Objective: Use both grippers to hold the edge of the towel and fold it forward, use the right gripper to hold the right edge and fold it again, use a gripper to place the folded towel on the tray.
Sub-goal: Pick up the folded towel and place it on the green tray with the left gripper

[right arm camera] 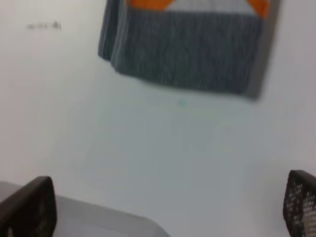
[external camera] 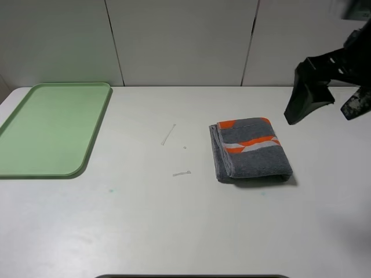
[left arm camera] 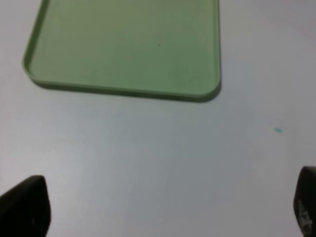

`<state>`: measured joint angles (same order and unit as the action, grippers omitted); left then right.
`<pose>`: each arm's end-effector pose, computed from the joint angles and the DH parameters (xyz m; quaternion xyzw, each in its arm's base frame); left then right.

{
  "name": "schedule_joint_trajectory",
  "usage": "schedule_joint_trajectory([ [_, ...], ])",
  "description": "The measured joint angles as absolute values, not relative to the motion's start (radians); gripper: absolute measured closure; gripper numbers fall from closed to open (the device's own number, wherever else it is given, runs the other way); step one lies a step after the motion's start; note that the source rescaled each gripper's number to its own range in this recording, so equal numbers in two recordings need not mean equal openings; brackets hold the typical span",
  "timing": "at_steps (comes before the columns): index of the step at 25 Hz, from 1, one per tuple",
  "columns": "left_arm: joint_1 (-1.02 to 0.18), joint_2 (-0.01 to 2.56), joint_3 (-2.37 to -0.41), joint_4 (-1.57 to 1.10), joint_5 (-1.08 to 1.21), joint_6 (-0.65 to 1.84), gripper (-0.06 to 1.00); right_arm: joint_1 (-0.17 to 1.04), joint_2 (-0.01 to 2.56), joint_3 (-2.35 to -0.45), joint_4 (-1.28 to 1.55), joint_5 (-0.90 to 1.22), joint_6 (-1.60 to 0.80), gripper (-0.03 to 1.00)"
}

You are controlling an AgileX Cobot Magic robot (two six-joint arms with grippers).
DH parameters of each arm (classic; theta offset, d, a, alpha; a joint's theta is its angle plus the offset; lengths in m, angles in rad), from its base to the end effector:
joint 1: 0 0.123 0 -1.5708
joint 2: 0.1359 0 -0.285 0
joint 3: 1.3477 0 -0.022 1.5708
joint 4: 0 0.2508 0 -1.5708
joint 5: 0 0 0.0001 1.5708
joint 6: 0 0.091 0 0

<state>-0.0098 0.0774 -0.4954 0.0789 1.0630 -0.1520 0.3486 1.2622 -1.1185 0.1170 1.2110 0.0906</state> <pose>0.0074 0.0062 0.2759 -0.0620 0.8716 0.0001 0.4863 0.2126 0.0878 0.3253 -0.1150 0.9802 0.0887 0.1347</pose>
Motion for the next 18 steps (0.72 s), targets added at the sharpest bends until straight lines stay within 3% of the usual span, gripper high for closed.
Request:
schedule_joint_trajectory([
  [18, -0.010, 0.077, -0.495, 0.079, 1.063, -0.152, -0.06, 0.349, 0.826, -0.809, 0.111, 1.206, 0.090, -0.03],
])
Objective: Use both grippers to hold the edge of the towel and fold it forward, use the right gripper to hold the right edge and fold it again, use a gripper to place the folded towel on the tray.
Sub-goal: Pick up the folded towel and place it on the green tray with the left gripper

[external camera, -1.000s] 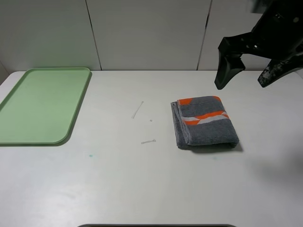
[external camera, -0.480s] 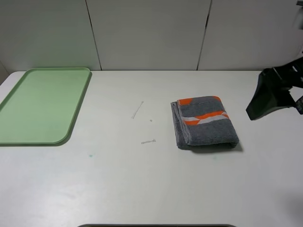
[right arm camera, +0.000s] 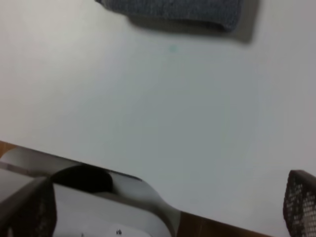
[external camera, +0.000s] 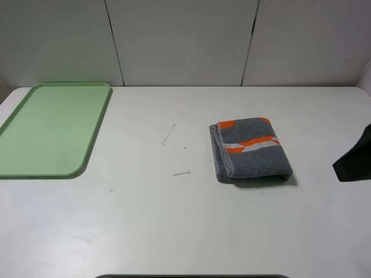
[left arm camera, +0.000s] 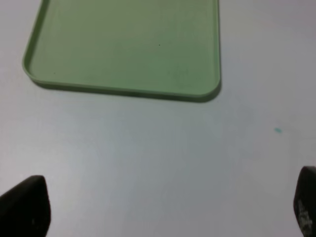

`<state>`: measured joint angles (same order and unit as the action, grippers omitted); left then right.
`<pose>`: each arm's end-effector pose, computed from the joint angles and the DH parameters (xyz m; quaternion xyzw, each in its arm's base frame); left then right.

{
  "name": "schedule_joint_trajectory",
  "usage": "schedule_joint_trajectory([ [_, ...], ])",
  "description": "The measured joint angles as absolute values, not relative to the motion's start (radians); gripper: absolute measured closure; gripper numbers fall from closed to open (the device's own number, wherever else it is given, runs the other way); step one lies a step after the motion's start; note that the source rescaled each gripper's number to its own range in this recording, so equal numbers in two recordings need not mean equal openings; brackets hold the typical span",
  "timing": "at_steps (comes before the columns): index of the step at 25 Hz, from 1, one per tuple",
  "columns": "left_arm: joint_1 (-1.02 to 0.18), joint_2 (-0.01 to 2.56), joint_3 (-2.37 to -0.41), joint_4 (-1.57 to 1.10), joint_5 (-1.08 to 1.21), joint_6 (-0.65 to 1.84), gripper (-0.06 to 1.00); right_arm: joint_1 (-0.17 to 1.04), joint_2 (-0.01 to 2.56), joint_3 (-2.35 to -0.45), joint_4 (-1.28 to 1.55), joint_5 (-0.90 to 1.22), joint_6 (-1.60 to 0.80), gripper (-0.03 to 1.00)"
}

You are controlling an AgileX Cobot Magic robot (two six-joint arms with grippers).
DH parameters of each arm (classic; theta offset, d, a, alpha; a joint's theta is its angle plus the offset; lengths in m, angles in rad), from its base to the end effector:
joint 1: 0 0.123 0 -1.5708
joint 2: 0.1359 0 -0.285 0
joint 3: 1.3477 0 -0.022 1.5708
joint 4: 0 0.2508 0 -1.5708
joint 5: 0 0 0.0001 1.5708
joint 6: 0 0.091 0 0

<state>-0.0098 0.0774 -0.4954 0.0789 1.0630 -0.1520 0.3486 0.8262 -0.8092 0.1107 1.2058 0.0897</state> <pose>0.0074 0.0062 0.2759 -0.0620 0.8716 0.0001 0.4863 0.1133 0.0512 0.3143 -0.1178 0.9678 0.1003 0.1985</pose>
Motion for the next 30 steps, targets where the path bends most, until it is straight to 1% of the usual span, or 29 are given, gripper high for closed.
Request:
schedule_joint_trajectory([
  [8, -0.010, 0.077, -0.495, 0.079, 1.063, -0.152, -0.06, 0.337, 0.538, -0.663, 0.068, 1.107, 0.090, -0.03],
  [16, -0.010, 0.077, -0.495, 0.079, 1.063, -0.152, -0.06, 0.163, 0.265, -0.539, 0.046, 1.101, 0.090, -0.03],
  [19, -0.010, 0.077, -0.495, 0.079, 1.063, -0.152, -0.06, 0.111, 0.170, -0.528, 0.032, 1.090, 0.090, -0.03],
  [24, -0.010, 0.077, -0.495, 0.079, 1.063, -0.152, -0.06, 0.058, 0.025, -0.526, -0.032, 1.056, 0.090, -0.03],
  [30, -0.010, 0.077, -0.495, 0.079, 1.063, -0.152, -0.06, 0.023, -0.006, -0.500, -0.045, 1.042, 0.090, -0.03],
])
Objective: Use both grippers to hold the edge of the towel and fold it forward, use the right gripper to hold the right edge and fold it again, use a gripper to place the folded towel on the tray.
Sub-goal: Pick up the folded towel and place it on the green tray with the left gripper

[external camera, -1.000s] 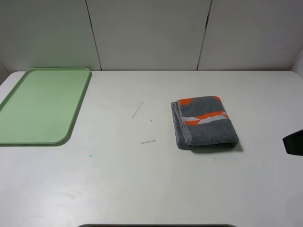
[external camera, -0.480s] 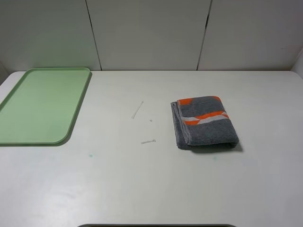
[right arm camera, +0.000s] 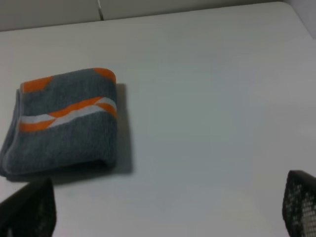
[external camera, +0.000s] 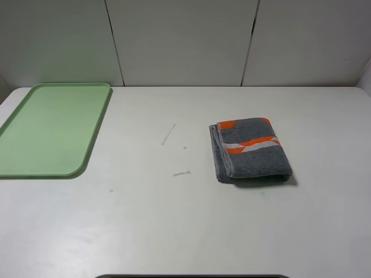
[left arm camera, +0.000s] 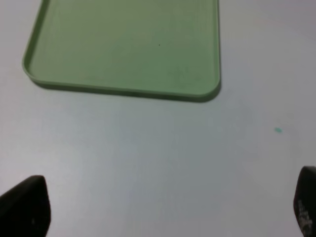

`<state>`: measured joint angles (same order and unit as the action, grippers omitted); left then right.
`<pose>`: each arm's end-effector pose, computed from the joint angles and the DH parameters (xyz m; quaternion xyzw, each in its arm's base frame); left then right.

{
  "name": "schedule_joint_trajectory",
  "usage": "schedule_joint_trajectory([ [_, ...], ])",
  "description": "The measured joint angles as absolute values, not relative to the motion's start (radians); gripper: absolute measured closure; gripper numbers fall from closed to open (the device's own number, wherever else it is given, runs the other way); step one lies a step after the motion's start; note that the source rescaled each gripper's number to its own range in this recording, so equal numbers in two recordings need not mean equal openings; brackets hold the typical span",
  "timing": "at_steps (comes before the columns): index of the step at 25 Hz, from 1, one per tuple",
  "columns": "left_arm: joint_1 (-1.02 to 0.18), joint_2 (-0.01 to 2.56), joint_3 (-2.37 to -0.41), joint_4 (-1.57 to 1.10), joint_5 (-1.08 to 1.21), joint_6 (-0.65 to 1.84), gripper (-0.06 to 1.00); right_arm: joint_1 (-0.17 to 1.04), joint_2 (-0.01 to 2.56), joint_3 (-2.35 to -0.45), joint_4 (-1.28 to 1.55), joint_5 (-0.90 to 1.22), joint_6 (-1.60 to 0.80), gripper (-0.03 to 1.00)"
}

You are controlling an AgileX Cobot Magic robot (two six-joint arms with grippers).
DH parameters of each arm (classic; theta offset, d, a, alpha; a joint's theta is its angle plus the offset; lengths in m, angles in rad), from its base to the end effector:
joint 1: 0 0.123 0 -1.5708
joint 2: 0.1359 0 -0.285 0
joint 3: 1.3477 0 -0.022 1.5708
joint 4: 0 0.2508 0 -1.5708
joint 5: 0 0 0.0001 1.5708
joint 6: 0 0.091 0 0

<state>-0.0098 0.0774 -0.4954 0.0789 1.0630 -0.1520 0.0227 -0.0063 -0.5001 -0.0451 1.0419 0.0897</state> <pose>0.0074 0.0062 0.2759 -0.0620 0.8716 0.0001 0.4863 -0.0050 -0.0037 0.2789 0.0291 0.8459 0.0074 0.5325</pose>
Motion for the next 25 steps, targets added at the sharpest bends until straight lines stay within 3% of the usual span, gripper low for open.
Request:
schedule_joint_trajectory([
  [25, -0.010, 0.077, -0.495, 0.079, 1.063, -0.152, -0.06, -0.003, -0.006, -0.491, -0.045, 1.027, 0.090, -0.03],
])
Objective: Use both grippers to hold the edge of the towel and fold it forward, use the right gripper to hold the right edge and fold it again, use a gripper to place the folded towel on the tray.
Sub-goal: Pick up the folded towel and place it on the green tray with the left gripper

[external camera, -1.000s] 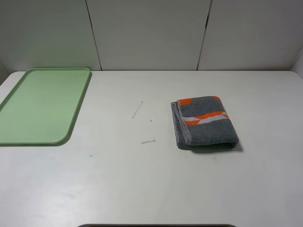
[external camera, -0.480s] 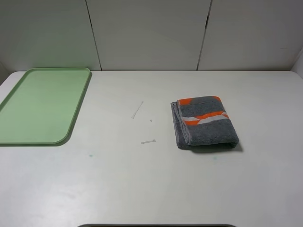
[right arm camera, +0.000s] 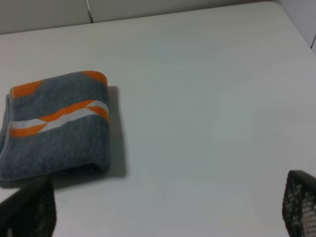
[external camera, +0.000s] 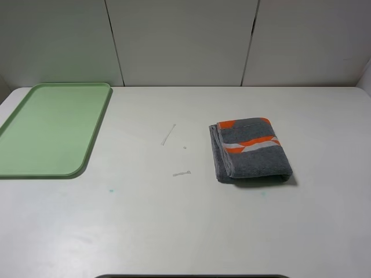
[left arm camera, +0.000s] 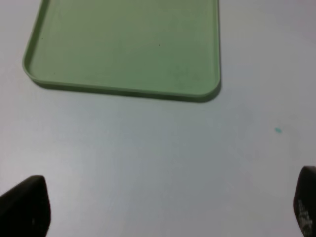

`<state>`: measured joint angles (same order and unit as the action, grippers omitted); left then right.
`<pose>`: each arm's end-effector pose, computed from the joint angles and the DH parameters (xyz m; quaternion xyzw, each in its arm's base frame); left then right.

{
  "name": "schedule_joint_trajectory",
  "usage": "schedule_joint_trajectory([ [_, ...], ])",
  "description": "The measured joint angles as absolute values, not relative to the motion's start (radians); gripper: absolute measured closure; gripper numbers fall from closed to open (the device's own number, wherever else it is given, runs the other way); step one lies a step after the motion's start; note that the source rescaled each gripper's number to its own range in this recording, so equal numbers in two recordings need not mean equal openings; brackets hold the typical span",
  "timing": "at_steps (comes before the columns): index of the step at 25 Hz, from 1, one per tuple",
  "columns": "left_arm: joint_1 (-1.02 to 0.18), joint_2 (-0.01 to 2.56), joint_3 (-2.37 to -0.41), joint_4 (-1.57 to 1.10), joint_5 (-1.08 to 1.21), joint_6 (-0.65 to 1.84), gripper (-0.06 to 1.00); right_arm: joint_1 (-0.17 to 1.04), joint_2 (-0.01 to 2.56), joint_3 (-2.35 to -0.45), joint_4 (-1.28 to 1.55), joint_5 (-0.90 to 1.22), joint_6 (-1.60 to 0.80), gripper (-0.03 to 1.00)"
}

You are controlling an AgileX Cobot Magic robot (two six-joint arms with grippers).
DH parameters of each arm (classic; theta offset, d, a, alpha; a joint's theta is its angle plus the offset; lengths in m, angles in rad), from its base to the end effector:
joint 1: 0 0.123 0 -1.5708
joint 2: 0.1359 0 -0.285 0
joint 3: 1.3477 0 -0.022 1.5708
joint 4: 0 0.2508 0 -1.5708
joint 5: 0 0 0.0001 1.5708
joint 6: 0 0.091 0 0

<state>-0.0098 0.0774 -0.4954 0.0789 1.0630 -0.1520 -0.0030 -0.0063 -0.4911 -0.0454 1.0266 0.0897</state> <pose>0.0074 0.0062 0.2759 -0.0620 0.8716 0.0001 0.4863 -0.0034 -0.0035 0.2776 0.0396 0.8438 0.0005 0.5352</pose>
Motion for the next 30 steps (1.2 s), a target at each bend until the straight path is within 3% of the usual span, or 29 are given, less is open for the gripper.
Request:
schedule_joint_trajectory([
  [30, -0.010, 0.077, -0.554, 0.074, 1.051, -0.052, -0.06, -0.003, -0.006, -0.491, -0.045, 1.027, 0.090, -0.03],
])
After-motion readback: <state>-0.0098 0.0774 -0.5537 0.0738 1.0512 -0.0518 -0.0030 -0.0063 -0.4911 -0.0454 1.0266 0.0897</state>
